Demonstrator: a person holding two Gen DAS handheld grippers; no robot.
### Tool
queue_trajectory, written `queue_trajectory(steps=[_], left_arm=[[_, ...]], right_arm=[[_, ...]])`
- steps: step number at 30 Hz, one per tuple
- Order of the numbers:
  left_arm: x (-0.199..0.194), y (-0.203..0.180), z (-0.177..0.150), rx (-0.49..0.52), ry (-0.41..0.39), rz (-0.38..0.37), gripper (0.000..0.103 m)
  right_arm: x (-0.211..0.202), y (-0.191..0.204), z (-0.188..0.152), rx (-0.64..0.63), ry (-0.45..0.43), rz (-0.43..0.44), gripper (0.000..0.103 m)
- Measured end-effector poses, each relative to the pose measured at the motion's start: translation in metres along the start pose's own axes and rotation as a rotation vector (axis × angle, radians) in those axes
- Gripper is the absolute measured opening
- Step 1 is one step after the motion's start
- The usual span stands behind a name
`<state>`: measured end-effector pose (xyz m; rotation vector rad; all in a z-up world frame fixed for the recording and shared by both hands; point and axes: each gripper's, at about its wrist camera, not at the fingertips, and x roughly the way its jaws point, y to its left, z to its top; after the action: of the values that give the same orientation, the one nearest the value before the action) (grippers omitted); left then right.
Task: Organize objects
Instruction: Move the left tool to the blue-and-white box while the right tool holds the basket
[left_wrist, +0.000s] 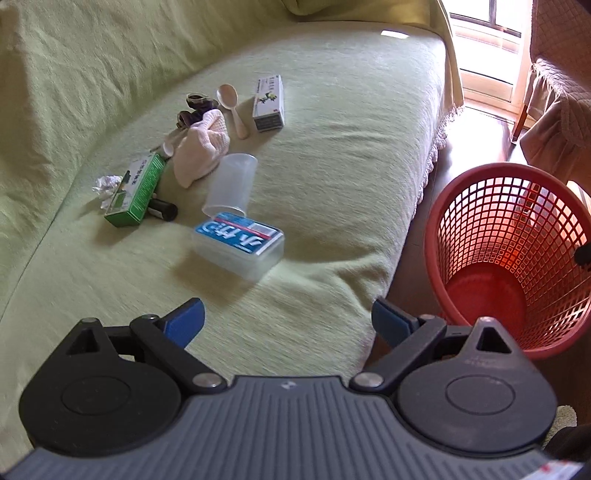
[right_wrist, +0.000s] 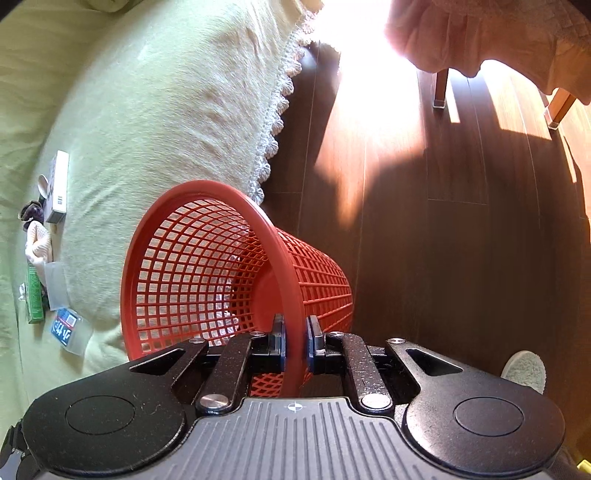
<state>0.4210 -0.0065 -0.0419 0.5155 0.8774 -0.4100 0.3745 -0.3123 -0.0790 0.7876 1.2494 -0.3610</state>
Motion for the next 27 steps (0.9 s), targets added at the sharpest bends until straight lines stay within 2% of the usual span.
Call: queue_trajectory(steps=[4,10,15,20,27], left_arm=[[0.013,0.031,0.018,0.022,0.009,-0.053,0.095],[0.036,0.059,0.039,0.15,0.007,-0.128,0.096],[0.053,0.074,0.044,0.216,0.016,-0.174,0.097],[0.071,0.079,0.05,0.255,0.031,-0.203,0.097],[0.104,0.079,0.067,0.264,0.095,-0.264,0.097]], right_arm=[[-0.009,0.036,0.003,0.027,-0.031,-0.041,0.007],[-0.012,0.079,-0.003,0.066,-0.075,-0.092,0.007],[-0.017,0.091,-0.002,0.118,-0.081,-0.113,0.007],[-0.025,0.1,-0.002,0.117,-0.083,-0.129,0.007],[-0.023,0.11,0.003,0.101,-0.09,-0.149,0.007]])
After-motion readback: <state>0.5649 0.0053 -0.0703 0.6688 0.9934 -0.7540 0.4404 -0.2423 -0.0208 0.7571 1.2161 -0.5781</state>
